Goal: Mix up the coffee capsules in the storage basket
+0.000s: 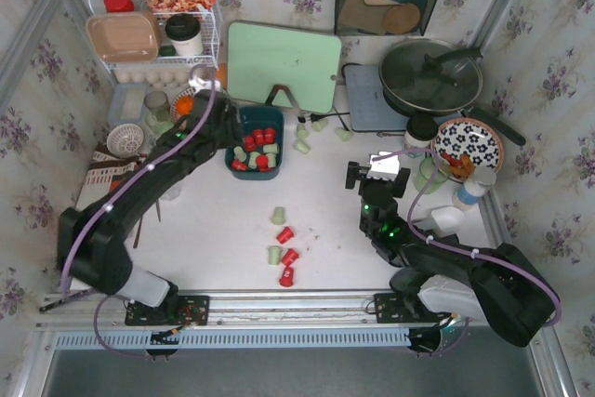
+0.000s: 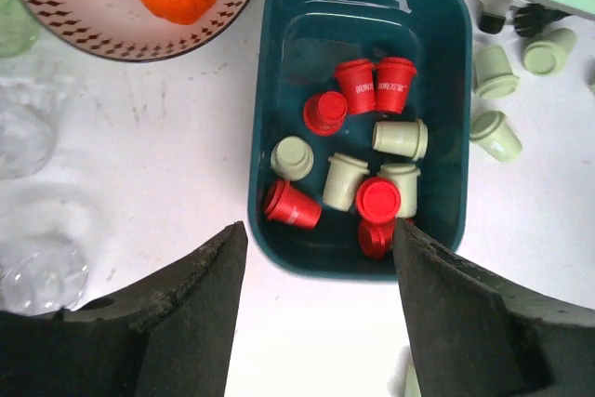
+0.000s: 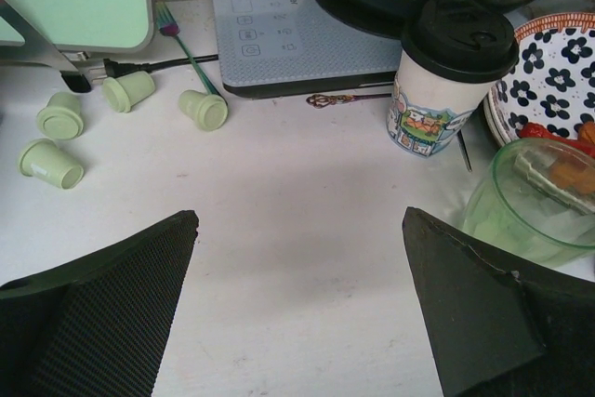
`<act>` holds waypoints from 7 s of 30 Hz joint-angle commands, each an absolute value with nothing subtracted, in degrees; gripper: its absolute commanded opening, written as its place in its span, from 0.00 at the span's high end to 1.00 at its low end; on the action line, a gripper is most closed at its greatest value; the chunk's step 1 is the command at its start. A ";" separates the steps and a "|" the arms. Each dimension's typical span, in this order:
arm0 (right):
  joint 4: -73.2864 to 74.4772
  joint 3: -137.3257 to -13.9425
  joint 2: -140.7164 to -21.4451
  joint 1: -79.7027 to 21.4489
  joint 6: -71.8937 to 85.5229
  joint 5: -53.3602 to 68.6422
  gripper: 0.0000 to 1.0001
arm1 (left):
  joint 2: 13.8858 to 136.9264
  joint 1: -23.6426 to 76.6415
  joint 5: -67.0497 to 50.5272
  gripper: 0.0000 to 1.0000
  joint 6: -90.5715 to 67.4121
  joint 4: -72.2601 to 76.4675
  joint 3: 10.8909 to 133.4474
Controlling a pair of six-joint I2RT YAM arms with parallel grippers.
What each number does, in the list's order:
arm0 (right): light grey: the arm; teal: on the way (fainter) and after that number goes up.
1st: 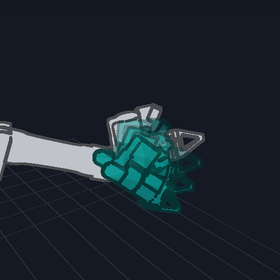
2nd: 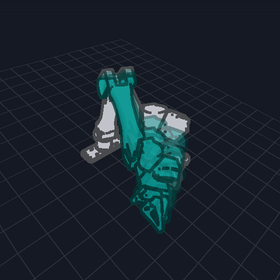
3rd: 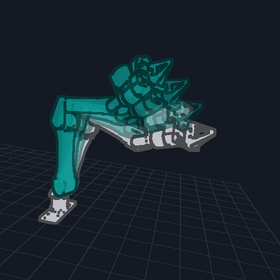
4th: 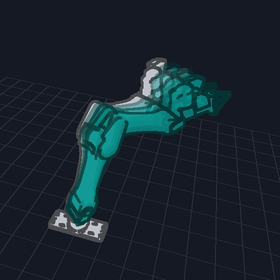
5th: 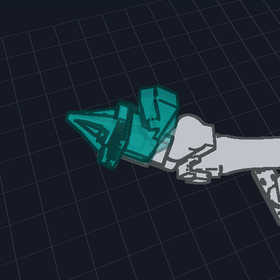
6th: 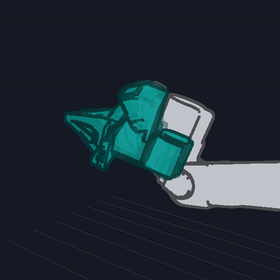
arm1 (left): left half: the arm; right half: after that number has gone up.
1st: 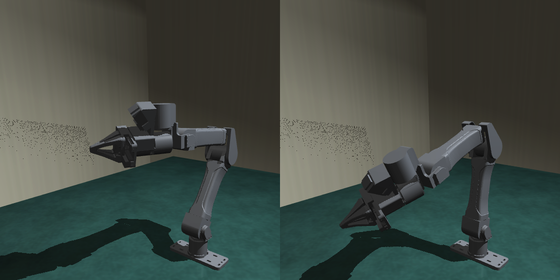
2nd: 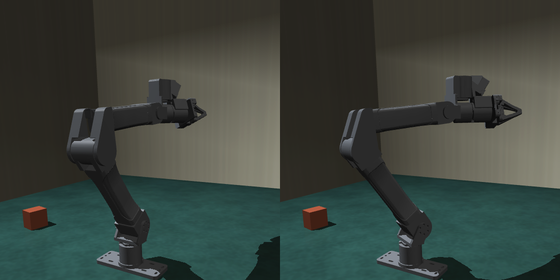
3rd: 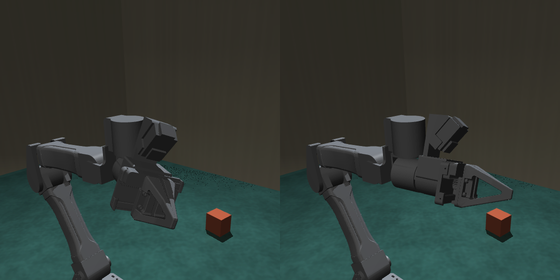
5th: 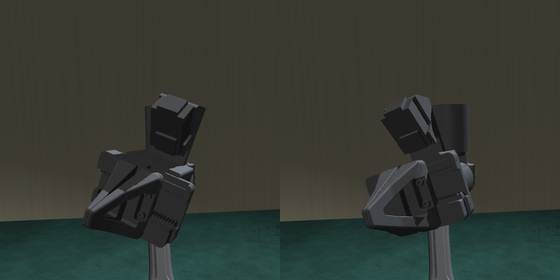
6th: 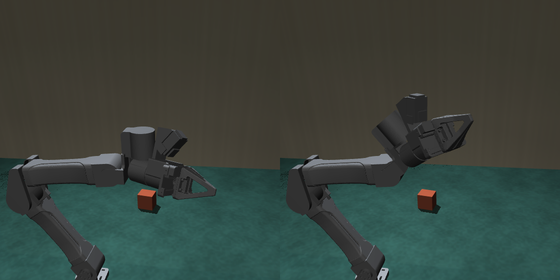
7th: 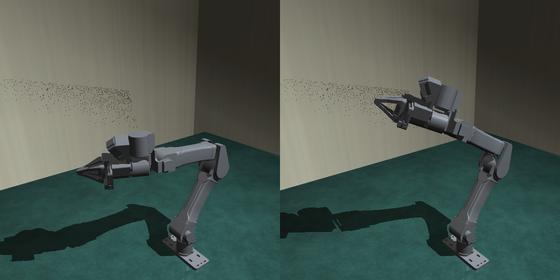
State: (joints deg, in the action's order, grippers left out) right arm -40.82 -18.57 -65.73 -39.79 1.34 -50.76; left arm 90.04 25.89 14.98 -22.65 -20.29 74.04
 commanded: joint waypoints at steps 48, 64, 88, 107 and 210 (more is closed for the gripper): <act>-33.90 -41.84 -88.97 -39.85 -0.46 -42.41 0.00 | 25.85 25.58 6.81 0.32 -12.18 -42.20 48.26; -18.66 -71.97 -117.17 -36.54 4.47 -18.56 0.12 | 19.21 25.62 5.77 0.31 -12.21 -40.98 46.15; -8.00 -79.09 -122.69 -32.14 11.93 -7.42 0.55 | 19.82 25.62 5.42 0.31 -12.13 -40.77 46.05; -12.18 -92.76 -122.71 -39.88 9.20 -7.18 0.52 | 19.83 25.58 6.22 0.31 -11.91 -40.96 45.88; -38.54 -19.04 -64.77 -39.99 4.92 -34.43 0.07 | 90.93 73.53 29.43 0.77 -55.71 -38.82 55.11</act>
